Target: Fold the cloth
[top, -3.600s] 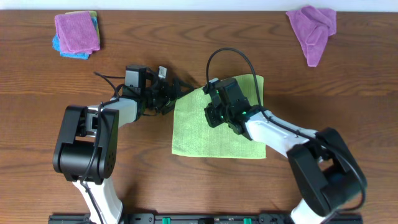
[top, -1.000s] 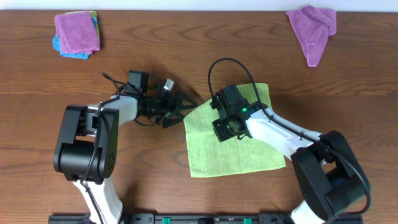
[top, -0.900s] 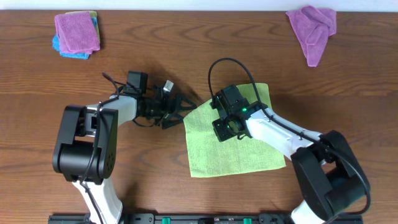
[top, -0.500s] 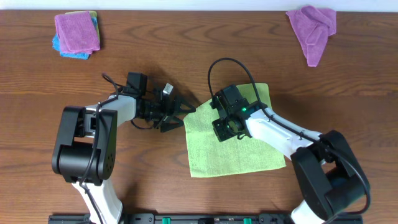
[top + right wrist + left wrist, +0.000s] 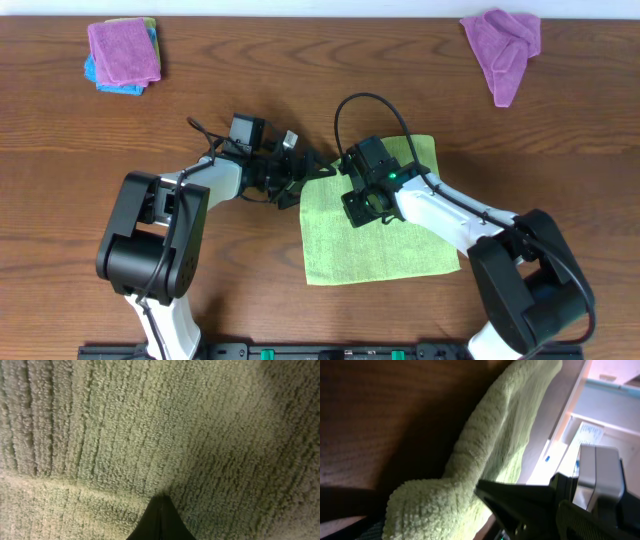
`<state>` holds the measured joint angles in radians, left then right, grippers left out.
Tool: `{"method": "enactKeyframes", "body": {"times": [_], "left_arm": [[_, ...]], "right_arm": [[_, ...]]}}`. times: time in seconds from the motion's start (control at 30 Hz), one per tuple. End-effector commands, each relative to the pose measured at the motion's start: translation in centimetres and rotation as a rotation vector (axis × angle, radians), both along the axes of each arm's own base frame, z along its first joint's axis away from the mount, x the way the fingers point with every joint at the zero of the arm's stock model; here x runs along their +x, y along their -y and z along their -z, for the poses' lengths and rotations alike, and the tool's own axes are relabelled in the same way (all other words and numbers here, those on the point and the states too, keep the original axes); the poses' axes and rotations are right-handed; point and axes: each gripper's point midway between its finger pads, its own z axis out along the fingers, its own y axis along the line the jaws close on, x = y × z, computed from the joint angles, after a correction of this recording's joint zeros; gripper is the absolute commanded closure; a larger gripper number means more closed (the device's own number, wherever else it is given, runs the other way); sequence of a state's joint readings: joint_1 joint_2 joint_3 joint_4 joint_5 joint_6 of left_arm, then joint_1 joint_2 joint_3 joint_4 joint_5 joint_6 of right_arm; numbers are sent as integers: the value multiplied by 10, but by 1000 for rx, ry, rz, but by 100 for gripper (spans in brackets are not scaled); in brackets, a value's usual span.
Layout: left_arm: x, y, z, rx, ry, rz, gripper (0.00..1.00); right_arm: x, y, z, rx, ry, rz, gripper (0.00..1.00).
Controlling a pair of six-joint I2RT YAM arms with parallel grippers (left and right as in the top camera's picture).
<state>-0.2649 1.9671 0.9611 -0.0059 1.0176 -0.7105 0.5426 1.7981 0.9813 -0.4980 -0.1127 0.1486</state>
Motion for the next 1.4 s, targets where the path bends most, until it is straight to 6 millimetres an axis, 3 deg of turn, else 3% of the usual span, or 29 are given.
{"method": "enactKeyframes", "body": {"times": [0.0, 0.17, 0.37, 0.73, 0.97, 1.13, 1.23, 1.37], "left_arm": [[5, -33, 68, 272, -60, -157, 5], [31, -27, 55, 214, -5, -239, 5], [49, -23, 44, 163, 16, -308, 5], [58, -13, 25, 74, 88, -270, 5], [61, -18, 17, 46, 186, -196, 4], [59, -18, 14, 31, 224, -156, 4], [54, -19, 18, 49, 228, -131, 4], [38, -23, 31, 90, 181, -85, 4]], "right_arm": [[-1, 5, 7, -44, -7, -5, 99], [-2, 6, 8, -47, -12, -6, 99], [-5, 7, 8, -53, -22, -6, 99], [-1, 8, 5, -53, -11, -14, 99], [17, 13, -34, -68, 85, -21, 99], [27, 14, -73, -31, 191, -3, 99], [33, 16, -96, -9, 262, -10, 97], [41, 34, -112, -9, 304, 44, 89]]}}
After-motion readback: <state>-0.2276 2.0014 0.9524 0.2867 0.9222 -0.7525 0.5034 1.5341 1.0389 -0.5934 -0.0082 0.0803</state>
